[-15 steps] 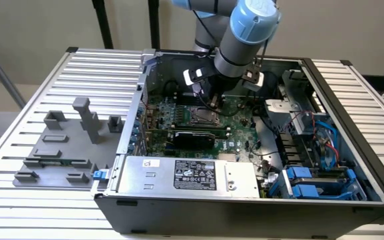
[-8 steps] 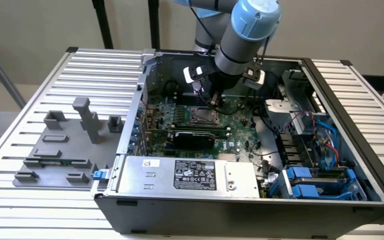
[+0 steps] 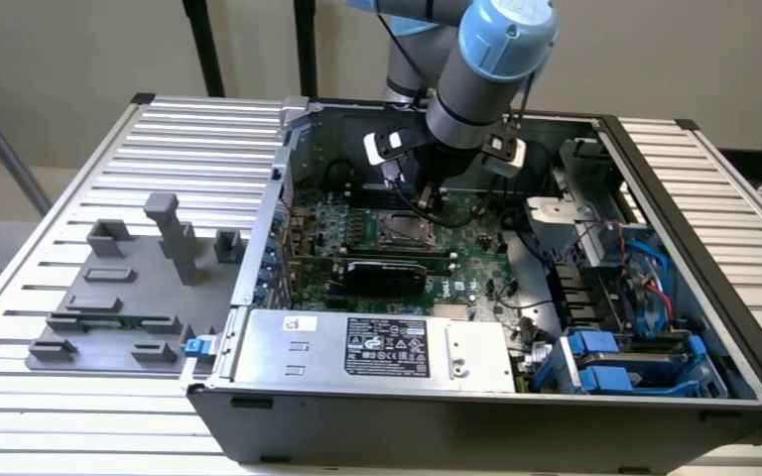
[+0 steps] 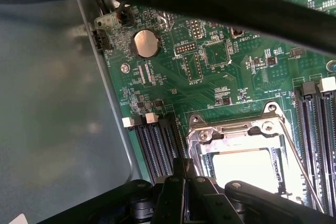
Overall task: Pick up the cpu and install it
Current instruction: 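Install the second cpu locking lever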
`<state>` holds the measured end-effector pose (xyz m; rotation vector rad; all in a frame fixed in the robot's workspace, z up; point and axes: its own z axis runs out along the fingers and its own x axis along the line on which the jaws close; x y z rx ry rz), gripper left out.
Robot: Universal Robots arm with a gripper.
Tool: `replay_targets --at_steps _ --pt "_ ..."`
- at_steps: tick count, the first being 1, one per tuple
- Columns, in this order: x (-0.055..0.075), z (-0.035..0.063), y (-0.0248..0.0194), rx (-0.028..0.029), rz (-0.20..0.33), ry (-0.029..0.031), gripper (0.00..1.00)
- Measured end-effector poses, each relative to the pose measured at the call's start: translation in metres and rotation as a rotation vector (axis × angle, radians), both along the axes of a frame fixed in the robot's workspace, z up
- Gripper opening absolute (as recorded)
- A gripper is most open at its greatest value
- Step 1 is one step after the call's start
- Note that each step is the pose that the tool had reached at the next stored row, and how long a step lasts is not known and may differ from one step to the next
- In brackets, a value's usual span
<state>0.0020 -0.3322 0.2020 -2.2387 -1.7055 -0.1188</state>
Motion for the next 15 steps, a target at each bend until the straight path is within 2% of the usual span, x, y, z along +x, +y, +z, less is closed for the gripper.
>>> replay_targets --at_steps 6,12,15 --pt "0.000 0.0001 -0.0005 -0.0001 0.000 -0.0002 0.11" --pt "-0.001 0.0096 -0.0102 0.0013 0.001 -0.0006 0.11" --pt "-0.004 0.0139 -0.0141 0.0013 0.004 -0.0039 0.11"
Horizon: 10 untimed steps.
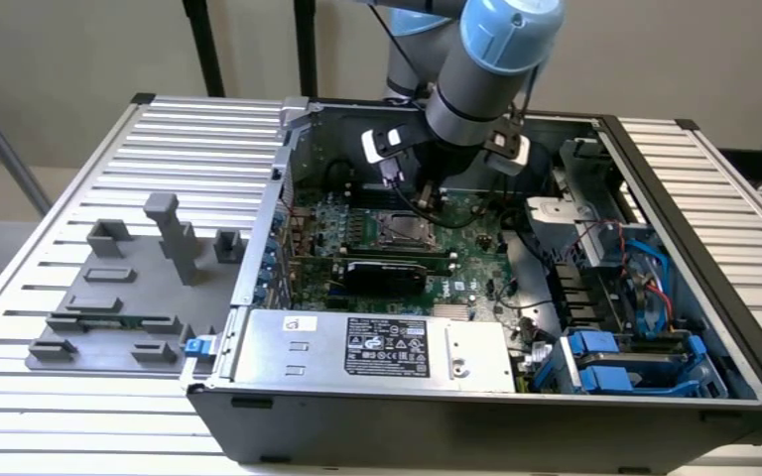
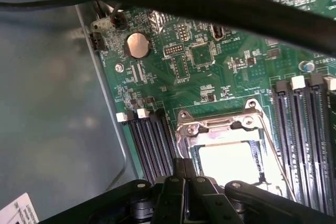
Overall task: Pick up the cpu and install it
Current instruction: 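Install the second cpu locking lever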
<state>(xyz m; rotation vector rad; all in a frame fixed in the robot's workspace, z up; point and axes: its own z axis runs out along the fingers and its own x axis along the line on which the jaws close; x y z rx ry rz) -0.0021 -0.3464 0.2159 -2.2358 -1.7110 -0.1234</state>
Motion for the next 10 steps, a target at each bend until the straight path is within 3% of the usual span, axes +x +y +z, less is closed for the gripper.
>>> replay_targets --at_steps 6,10 --pt "-0.008 0.0032 -0.0027 0.0003 0.024 -0.0132 0.11" --pt "-0.013 0.0037 -0.0055 0.0002 0.040 -0.0182 0.11"
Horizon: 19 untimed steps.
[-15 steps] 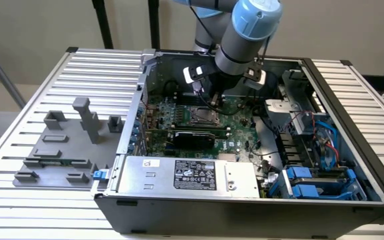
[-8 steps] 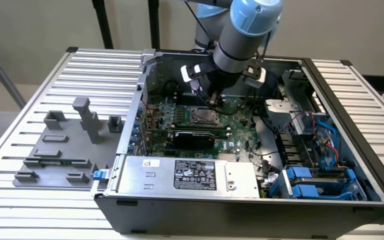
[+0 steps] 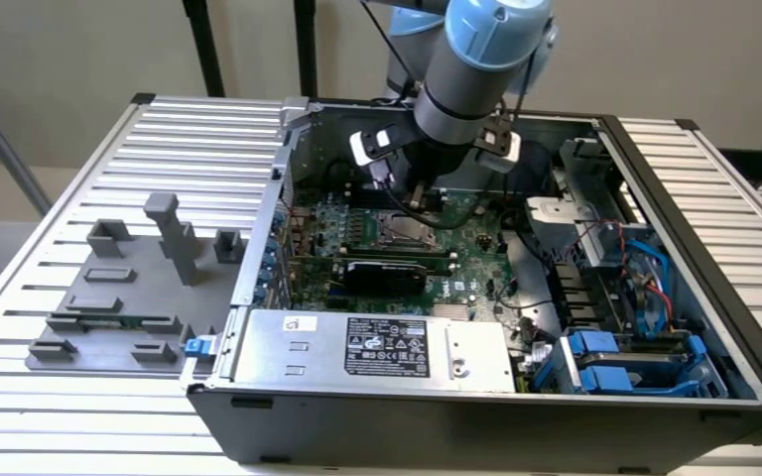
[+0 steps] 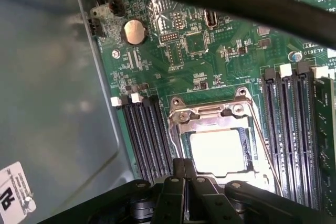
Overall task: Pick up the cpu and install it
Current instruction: 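Install the second cpu locking lever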
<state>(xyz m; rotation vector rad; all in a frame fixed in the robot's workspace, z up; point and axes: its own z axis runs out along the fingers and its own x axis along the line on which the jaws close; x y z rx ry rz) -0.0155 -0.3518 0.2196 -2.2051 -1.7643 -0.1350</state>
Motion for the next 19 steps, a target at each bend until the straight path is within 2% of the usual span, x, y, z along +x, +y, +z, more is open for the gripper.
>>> replay_targets --at_steps 9,13,19 --pt "-0.017 0.0060 -0.0101 -0.0003 0.002 -0.0114 0.11" --pt "-0.018 0.0146 -0.0203 -0.0003 0.002 -0.0121 0.11" --pt "-0.019 0.0325 -0.0389 -0.0004 0.002 -0.0121 0.11"
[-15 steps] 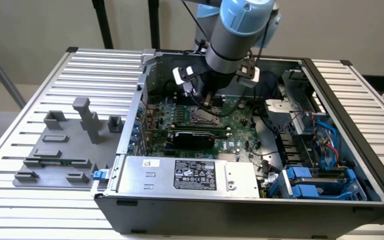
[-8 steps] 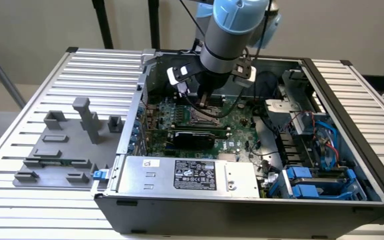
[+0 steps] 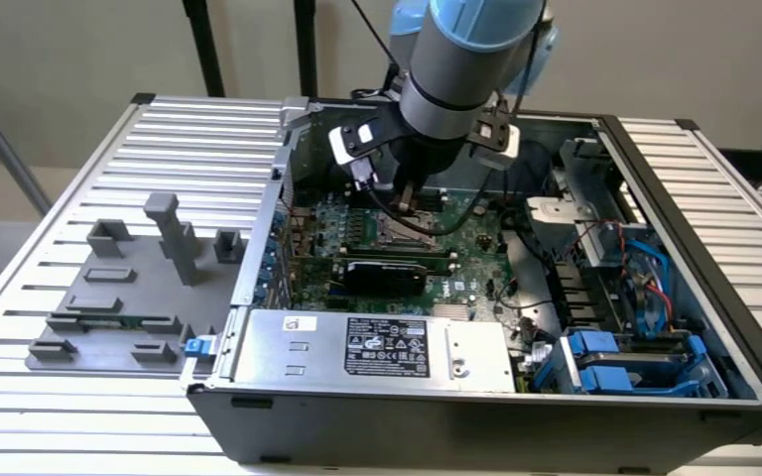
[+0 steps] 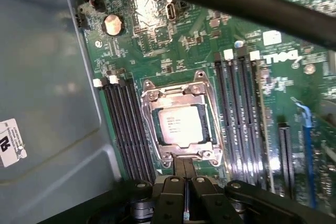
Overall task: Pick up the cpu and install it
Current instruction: 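Install the second cpu locking lever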
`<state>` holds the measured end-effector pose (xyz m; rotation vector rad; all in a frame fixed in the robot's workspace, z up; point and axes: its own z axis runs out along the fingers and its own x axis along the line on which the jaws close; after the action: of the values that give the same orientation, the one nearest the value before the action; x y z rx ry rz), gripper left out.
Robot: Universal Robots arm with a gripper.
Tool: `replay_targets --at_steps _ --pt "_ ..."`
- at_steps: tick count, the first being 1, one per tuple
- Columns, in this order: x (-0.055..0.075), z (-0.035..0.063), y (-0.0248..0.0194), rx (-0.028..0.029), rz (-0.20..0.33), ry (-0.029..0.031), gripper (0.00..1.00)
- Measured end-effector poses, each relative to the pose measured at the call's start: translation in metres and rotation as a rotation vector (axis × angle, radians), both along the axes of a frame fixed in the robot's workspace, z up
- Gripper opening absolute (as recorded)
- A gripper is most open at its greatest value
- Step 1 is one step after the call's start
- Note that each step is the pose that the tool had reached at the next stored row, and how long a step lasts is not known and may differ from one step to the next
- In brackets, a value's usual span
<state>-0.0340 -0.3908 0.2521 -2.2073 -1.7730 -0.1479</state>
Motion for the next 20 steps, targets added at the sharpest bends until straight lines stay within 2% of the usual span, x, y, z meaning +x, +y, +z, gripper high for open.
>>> replay_targets --at_steps 6,9,13,20 --pt "0.000 0.0079 -0.0209 0.0001 0.000 0.0000 0.11" --pt "-0.002 0.0090 -0.0283 0.0000 0.000 0.0001 0.11" --pt "-0.009 0.0090 -0.0319 0.0001 0.000 0.0000 0.11" --pt "-0.021 0.0060 -0.0321 -0.0012 0.000 -0.0023 0.11"
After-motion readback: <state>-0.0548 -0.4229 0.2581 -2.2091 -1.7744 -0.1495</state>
